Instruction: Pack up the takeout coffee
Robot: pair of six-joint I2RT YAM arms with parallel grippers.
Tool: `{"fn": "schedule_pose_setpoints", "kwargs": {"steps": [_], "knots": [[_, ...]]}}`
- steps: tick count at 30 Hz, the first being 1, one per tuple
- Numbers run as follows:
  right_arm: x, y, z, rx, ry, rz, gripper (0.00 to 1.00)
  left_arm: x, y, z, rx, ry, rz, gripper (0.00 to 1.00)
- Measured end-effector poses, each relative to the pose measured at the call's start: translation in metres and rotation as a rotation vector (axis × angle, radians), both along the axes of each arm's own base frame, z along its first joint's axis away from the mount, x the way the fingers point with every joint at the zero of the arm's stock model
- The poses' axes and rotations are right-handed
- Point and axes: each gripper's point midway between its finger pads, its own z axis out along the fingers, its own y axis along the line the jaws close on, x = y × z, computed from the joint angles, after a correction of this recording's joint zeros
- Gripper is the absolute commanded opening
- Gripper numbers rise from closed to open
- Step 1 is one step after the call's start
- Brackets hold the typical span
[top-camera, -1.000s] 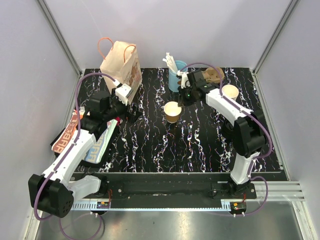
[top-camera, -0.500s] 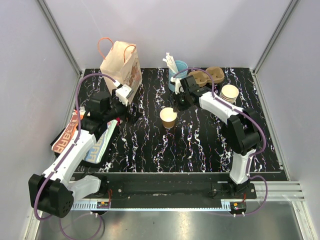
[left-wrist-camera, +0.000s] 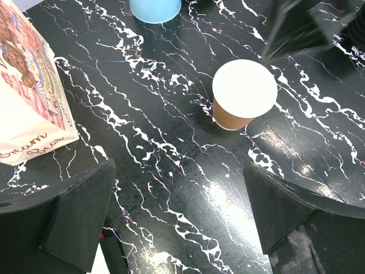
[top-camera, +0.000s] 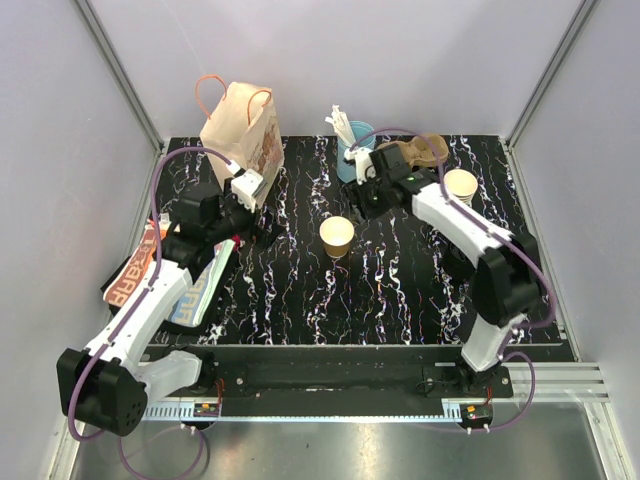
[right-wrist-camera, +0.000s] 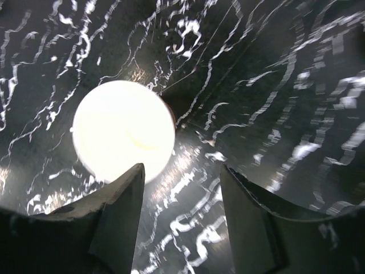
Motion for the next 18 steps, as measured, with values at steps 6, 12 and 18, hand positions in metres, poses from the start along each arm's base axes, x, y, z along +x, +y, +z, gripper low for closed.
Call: {"fn": "schedule_pose_setpoints", "kwargs": {"steps": [6,12,18], "knots": [[-0.004,-0.067,0.096,0.005,-0.22,-0.038,0.55,-0.003,-0.002,0.003,-0.008,-0.007,-0.014,0.99],[-0.029,-0.175,0.097,-0.149,-0.254,-0.146,0.5,-0.005,-0.004,0.004,-0.016,-0.006,-0.031,0.99],[-0.082,-0.207,0.023,-0.283,-0.04,-0.052,0.45,-0.006,-0.006,0.004,-0.019,-0.004,-0.039,0.99]]}}
